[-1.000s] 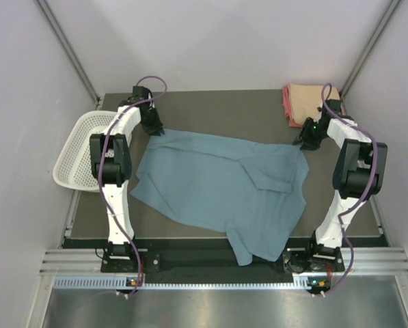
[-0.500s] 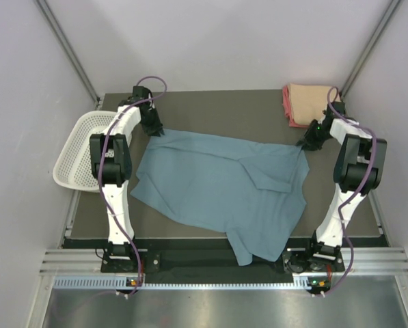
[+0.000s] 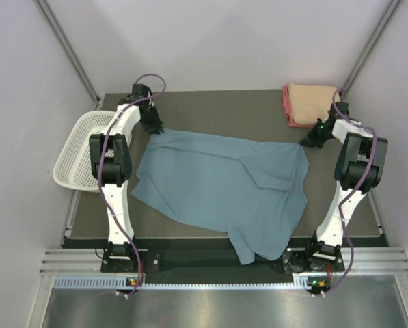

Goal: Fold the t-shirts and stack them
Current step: Fold the tshirt

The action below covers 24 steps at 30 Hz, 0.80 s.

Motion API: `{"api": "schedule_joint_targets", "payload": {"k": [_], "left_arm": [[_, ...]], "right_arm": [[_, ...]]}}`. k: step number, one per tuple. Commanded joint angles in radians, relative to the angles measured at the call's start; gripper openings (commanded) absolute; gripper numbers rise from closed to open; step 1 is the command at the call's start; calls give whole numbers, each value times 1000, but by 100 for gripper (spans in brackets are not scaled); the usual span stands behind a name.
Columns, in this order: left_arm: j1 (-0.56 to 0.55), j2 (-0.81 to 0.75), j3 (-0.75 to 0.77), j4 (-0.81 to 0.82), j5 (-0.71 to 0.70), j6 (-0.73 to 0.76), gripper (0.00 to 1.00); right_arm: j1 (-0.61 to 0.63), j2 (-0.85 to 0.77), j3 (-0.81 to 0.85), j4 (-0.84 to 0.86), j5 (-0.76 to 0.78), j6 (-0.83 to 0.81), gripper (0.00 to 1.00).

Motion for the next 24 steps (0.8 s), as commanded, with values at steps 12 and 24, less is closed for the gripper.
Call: {"api": "schedule_joint_targets", "payload": {"k": [12,24], "left_arm": [[-2,-76,-42,9,-9,-33,29],[-8,-101,-82,-2,-27,-9,32]], "right_arm": [[-52,-28,116,-16,167,-12,8],[69,-376,-109,-270,198,-196,64]]}}
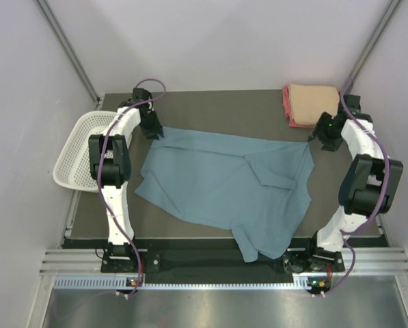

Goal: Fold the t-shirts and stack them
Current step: Fold the tshirt

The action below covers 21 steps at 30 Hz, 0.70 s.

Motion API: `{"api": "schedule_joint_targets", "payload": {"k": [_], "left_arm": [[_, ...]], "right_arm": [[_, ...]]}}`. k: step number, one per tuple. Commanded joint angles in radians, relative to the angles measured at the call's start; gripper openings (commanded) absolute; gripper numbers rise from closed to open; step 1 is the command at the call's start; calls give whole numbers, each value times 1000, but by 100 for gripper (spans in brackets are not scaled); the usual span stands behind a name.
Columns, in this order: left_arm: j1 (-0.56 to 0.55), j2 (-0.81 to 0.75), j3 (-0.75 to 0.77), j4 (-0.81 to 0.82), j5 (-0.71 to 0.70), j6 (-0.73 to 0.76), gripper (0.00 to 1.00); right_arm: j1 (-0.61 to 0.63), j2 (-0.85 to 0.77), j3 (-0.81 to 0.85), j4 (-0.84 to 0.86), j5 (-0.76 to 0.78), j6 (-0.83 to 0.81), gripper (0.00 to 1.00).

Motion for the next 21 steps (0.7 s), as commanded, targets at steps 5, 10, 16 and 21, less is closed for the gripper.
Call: {"api": "schedule_joint_targets", "payload": {"k": [5,10,16,21], "left_arm": [[-20,-87,-24,-7,26,-2,31],[-78,-136,-94,-5,38,1,30],[-201,-181,-165,4,48,2,30],[-230,-182,-174,2,54,-2,30]], "right_arm": [[194,-271,-332,-34,-119,-60,41],[202,-337,-459,-3,-110,-86,40],[191,-343,-528,31,-121,-96,46],[182,-341,-568,64,-125,-109,47]]}}
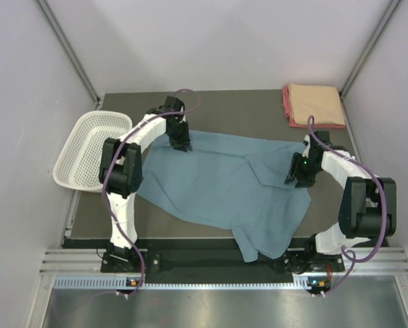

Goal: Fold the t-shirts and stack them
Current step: Fold the tshirt

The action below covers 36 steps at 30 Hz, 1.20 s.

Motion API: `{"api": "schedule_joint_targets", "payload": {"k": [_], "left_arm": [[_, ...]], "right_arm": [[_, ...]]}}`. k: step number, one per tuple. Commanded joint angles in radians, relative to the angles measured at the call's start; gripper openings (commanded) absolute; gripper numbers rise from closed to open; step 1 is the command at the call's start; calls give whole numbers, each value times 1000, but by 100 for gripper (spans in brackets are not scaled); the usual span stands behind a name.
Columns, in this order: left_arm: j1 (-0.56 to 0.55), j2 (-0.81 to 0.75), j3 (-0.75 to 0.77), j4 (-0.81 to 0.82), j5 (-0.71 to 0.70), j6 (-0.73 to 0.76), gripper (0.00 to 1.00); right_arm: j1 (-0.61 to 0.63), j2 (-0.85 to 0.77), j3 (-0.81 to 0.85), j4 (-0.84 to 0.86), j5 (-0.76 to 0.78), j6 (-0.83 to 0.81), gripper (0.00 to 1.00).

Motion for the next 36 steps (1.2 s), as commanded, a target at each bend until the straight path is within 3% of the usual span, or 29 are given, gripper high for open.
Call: {"api": "schedule_joint_targets", "payload": {"k": [1,8,15,21,28,29,30,36], "left_arm": [[11,-59,-3,1,5,3,30],[8,-49,29,-12,27,-1,30],[-12,-53,22,-12,28,-1,30],[-41,-50,26,-7,68,14,32],[-107,-68,-29,24,105,-3,36],[-112,-71,-35,25,105,-4,36],[-118,-79,-46,27,102,-3,36],[-118,-121,-49,14,48,8,35]], "right_arm": [[-18,-31,-26,66,-14,-29,47],[-27,12,-8,75,-4,-45,47],[-27,-29,3,32,-38,-23,26],[-27,-58,32,-35,-53,-10,16],[-27,-54,61,-72,-81,-10,18],[-27,-54,56,-72,-84,-10,15],[-27,-58,53,-75,-98,-6,0],[-27,-100,43,-147,-145,31,0]]}}
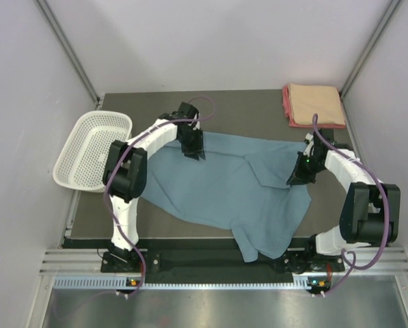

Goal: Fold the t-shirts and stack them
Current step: Fold the tshirt

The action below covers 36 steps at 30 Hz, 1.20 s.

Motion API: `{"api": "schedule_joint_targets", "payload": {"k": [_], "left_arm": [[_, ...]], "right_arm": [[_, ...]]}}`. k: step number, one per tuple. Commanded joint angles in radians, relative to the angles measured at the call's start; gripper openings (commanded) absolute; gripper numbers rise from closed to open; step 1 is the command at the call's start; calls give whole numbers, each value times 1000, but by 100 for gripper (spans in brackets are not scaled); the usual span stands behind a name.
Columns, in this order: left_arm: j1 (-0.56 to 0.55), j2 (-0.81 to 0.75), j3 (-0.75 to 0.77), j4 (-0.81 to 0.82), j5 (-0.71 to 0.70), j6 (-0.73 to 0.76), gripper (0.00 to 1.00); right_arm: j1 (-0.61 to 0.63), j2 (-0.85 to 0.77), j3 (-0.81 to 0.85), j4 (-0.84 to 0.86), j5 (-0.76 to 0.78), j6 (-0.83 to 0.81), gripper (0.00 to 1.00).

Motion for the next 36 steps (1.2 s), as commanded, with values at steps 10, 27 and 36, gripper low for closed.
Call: {"api": "schedule_joint_targets", "payload": {"k": [10,27,36], "left_arm": [[25,-94,55,-24,-52,34,36],[140,-92,81,-29,-52,60,36],[249,-54,147,-44,-61,49,37]], "right_arm": [[-9,-146,-2,-154,-71,82,0],[-9,-127,-117,-78,-77,97,4],[-10,-70,41,-45,-48,99,49]]}}
